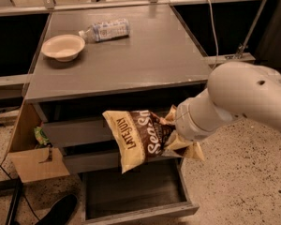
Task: Place brown chip bag into bottom drawer
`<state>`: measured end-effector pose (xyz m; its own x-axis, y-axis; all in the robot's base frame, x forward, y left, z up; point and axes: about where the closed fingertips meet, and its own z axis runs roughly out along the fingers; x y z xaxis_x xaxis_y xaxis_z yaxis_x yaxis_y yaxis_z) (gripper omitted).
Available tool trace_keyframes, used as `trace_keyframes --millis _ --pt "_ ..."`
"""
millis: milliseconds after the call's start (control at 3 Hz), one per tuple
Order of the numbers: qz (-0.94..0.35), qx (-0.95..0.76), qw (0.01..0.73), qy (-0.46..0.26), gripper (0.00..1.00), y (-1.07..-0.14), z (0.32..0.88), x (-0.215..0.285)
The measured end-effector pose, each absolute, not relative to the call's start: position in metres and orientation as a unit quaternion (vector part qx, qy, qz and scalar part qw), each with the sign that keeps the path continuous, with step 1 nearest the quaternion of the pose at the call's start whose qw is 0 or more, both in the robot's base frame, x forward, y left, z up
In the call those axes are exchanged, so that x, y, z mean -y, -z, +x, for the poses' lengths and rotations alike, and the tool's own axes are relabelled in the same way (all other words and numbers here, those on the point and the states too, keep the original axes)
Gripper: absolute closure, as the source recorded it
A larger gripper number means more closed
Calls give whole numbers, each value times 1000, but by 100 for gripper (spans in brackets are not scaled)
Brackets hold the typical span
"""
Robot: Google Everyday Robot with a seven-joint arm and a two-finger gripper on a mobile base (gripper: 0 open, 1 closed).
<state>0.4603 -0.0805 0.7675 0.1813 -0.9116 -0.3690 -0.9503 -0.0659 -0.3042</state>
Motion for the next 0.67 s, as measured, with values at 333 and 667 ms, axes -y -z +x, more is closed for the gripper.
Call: trace_keyframes --millis 333,667 --pt "-730 -645 222 -47 100 -717 460 72" --pt "-719 -666 188 -66 100 -656 460 73"
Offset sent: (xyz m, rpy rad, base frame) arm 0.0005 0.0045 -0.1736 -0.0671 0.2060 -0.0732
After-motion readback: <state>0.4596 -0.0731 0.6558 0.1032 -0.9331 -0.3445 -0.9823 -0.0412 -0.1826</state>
